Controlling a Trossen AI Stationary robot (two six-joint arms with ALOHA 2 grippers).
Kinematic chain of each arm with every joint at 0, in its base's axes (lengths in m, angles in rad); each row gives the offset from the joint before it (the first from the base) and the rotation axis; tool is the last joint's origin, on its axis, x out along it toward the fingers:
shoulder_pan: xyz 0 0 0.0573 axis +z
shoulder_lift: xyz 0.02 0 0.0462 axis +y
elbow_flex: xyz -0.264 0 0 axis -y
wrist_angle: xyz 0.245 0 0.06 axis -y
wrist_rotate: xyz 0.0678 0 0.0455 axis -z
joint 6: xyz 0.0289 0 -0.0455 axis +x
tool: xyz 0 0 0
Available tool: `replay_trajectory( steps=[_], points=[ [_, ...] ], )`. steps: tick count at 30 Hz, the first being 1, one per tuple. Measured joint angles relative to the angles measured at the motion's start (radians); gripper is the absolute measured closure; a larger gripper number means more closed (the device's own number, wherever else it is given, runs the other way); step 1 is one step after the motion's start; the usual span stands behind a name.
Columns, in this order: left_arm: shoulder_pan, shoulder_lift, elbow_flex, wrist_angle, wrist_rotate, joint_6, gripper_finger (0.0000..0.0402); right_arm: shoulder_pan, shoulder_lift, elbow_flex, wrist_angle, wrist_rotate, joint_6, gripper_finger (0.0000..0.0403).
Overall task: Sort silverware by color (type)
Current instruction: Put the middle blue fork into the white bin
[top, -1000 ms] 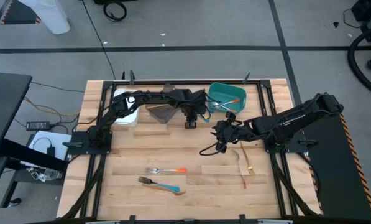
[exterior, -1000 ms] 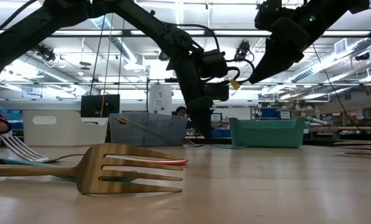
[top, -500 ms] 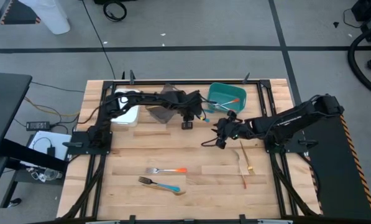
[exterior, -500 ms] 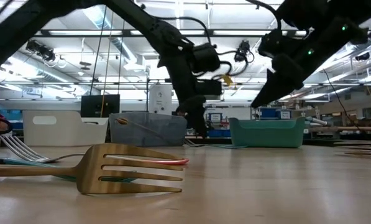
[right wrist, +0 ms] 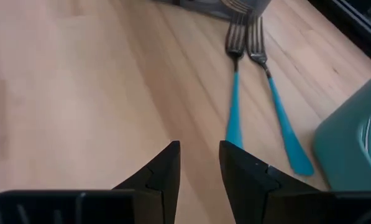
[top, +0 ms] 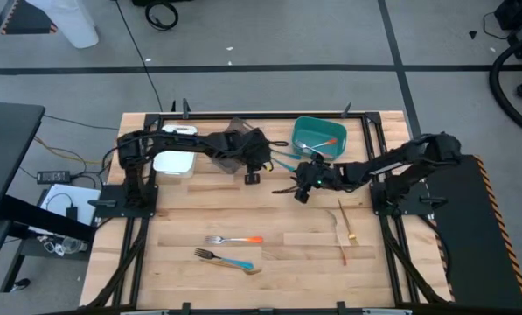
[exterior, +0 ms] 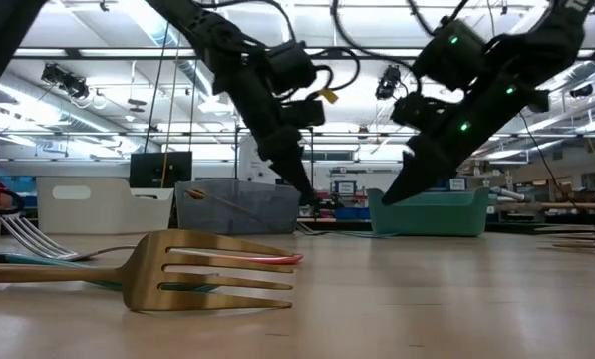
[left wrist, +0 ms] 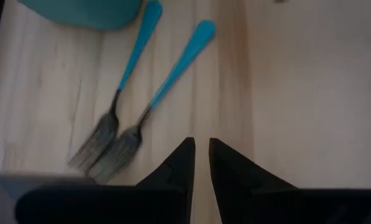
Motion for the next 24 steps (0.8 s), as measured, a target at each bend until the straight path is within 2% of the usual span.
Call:
replay_trajectory(
  steps=[7, 13, 19, 24],
  points=[
    [-0.005, -0.065, -0.084, 0.042, -0.001, -0.042, 0.0347, -0.094, 0.12, 0.015, 0.137, -0.071, -0.073, 0.0281],
    [-0.017, -0.071, -0.088, -0.001, 0.0, -0.103, 0.0347, -0.138, 0.209, 0.015, 0.212, -0.105, -0.144, 0.0283],
    [-0.022, -0.071, -0.088, -0.009, -0.002, -0.122, 0.0347, -0.156, 0.264, 0.016, 0.251, -0.096, -0.186, 0.0284],
    [-0.032, -0.07, -0.088, -0.015, -0.001, -0.122, 0.0347, -0.17, 0.254, 0.02, 0.205, -0.201, -0.128, 0.0291]
  ],
)
